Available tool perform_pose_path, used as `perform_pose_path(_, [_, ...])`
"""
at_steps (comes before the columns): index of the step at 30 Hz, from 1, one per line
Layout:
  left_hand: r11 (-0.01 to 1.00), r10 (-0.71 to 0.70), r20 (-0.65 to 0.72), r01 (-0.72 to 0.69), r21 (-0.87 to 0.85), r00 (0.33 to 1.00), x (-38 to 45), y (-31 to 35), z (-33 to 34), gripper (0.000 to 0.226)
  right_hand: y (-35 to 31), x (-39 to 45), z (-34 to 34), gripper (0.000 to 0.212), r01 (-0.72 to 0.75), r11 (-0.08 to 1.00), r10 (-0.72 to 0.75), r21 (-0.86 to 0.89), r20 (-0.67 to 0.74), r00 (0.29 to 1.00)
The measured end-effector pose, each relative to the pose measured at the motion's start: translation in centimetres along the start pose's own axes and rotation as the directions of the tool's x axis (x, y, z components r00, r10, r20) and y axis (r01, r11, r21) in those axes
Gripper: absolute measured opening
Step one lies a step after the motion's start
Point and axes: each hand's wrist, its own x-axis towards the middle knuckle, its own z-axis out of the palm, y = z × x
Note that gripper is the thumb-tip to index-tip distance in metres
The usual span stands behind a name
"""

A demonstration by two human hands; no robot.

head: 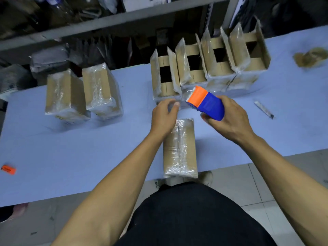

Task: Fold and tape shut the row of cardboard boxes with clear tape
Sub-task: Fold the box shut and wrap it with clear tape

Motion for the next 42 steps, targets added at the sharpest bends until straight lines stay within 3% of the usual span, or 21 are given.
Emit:
perform_pose_path(2, [0.937, -0.158, 0.136, 0.192, -0.291, 0.978, 0.7, 2.5, -0.3, 0.026, -0.6, 0.2, -0.6, 0.048, 0.06, 0.996, -0.061, 0.062, 0.003, 0.998])
perform_pose_path(4, [0.819, -0.193, 0.328, 0.336, -0.466, 0.925, 1.1, 4.1, -0.9, 0.031, -1.1, 0.4, -1.2, 0.051, 0.121, 0.988, -0.123, 0.093, 0.017, 0.992])
perform_pose_path(8, [0.783, -0.153, 0.323, 0.314, -0.537, 0.934, 0.9, 4.8, -1.9, 0.035, -1.6, 0.9, -1.7, 0.051, 0.166, 0.981, -0.166, 0.102, 0.0, 0.986])
perform_pose_path(11, [0.784, -0.117, 0.339, 0.297, -0.545, 0.933, 0.6, 4.6, -2.6, 0.043, -1.7, 0.9, -1.7, 0.05, 0.183, 0.977, -0.184, 0.108, 0.0, 0.983])
perform_pose_path(17, [0.836, -0.089, 0.252, 0.21, -0.507, 0.964, 0.3, 3.3, -2.7, 0.024, -2.0, 1.0, -1.8, 0.052, 0.237, 0.963, -0.244, 0.128, 0.048, 0.968])
perform_pose_path(23, [0.963, -0.028, 0.067, 0.045, -0.266, 0.997, 0.2, 0.9, -2.2, 0.027, -2.0, 1.3, -1.5, 0.046, 0.336, 0.94, -0.323, -0.063, 0.155, 0.934])
perform_pose_path(29, [0.949, -0.241, -0.101, 0.212, -0.235, 0.965, 0.3, -4.0, -3.6, 0.03, 1.6, 0.9, -2.4, 0.037, 0.282, 0.951, -0.243, -0.128, 0.257, 0.935])
perform_pose_path(34, [0.948, -0.304, -0.153, 0.283, -0.145, 0.94, -0.2, -6.9, -1.7, 0.03, 2.4, 0.3, -1.2, 0.038, 0.258, 0.954, -0.2, -0.154, 0.318, 0.927])
perform_pose_path(38, [0.896, -0.407, -0.141, 0.364, -0.255, 0.902, -0.1, -7.7, 1.0, 0.033, 2.8, -0.1, -0.2, 0.041, 0.189, 0.976, -0.147, -0.11, 0.309, 0.94])
perform_pose_path(40, [0.772, -0.532, -0.037, 0.467, -0.43, 0.846, 0.0, -7.8, 1.6, 0.026, 3.0, -0.1, 0.2, 0.042, 0.171, 0.98, -0.134, -0.098, 0.309, 0.942])
perform_pose_path(42, [0.629, -0.639, 0.1, 0.594, -0.502, 0.762, 0.0, -8.3, 1.7, 0.06, 3.0, -0.2, 0.3, 0.044, 0.172, 0.98, -0.133, -0.096, 0.318, 0.939])
